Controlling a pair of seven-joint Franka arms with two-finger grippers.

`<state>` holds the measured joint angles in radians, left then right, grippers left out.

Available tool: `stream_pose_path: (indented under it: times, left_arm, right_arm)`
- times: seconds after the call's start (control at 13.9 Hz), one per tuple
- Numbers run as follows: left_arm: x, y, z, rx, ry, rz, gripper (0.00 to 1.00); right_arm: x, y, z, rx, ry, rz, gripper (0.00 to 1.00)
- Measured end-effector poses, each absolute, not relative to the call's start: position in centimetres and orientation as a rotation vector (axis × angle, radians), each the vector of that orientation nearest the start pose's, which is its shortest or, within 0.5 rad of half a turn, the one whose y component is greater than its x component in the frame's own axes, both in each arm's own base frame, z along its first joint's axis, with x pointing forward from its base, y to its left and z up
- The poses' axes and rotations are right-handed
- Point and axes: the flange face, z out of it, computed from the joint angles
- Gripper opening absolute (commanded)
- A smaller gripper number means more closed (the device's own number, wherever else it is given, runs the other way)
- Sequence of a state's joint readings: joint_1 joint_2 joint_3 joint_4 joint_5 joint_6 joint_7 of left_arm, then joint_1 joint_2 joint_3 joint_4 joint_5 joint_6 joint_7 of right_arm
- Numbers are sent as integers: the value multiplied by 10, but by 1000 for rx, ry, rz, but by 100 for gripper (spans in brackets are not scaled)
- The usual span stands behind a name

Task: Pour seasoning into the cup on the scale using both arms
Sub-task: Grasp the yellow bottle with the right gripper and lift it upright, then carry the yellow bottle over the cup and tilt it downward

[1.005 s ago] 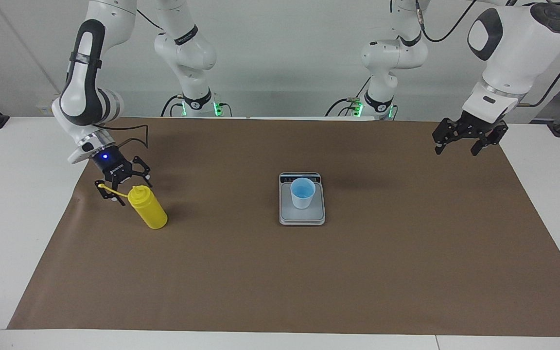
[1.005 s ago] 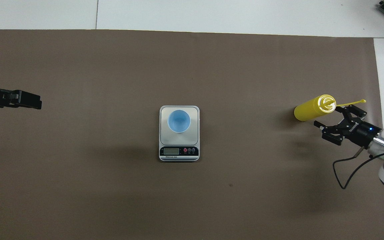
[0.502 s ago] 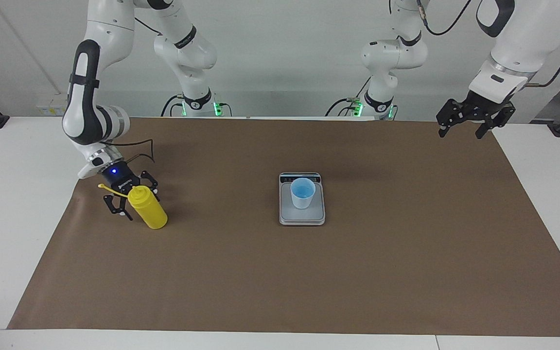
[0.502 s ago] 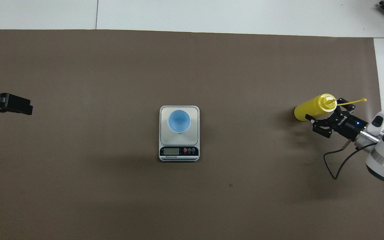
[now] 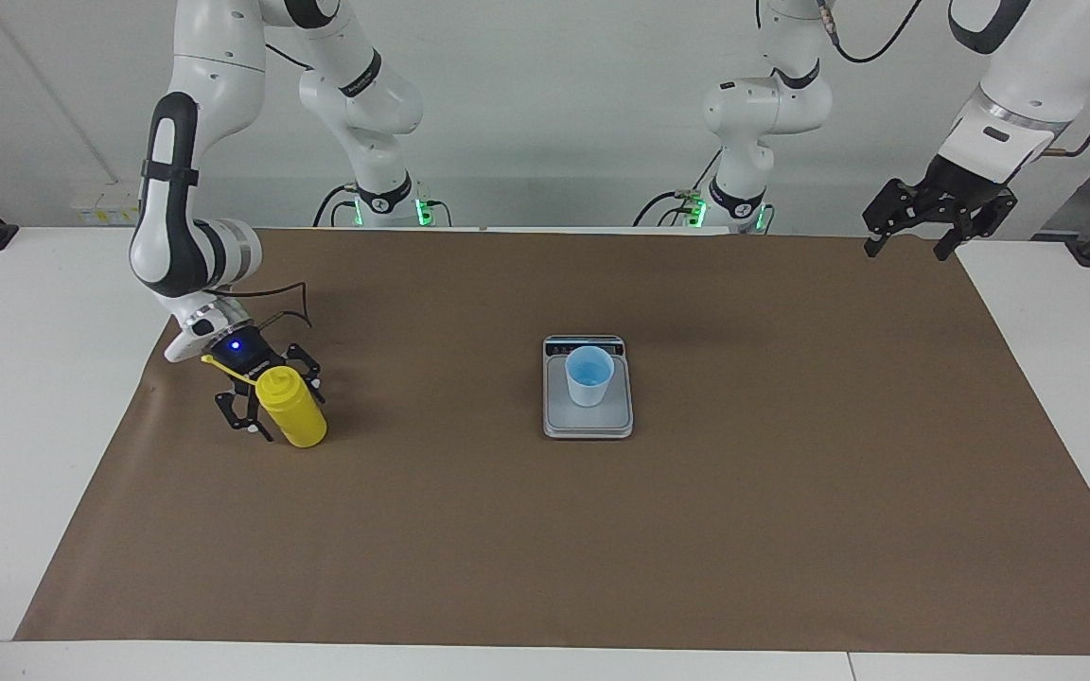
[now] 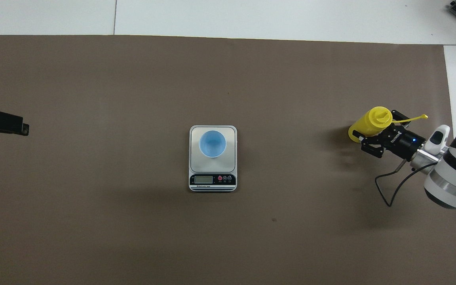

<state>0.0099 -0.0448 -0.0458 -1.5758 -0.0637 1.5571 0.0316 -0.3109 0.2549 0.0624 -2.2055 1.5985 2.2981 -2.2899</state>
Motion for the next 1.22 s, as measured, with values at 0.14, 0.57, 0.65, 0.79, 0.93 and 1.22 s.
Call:
stream_pose_path:
  times: [0.14,0.57,0.65,0.79,0.93,1.22]
  left_arm:
    - [539,-29,646,-3201,116,-40,100]
    - [534,-33,642,-3196,131,28,100]
    - [534,-33,642,-3193,133,30,100]
    - [534,-34,642,-3192,135,30,100]
    - [534,-34,642,-3191,135,30,100]
    - [534,-34,642,-3191,135,30,100]
  right_arm:
    - [544,-113,270,-2233,-894,-1291,45]
    - [558,-108,283,-2249,-924,-1315,8]
    - [562,-101,287,-2251,-925,-1312,6]
    - [572,-85,303,-2286,-953,-1313,5]
    - [582,-67,324,-2311,-985,-1293,5]
    - [601,-41,364,-2348,-1084,-1215,0]
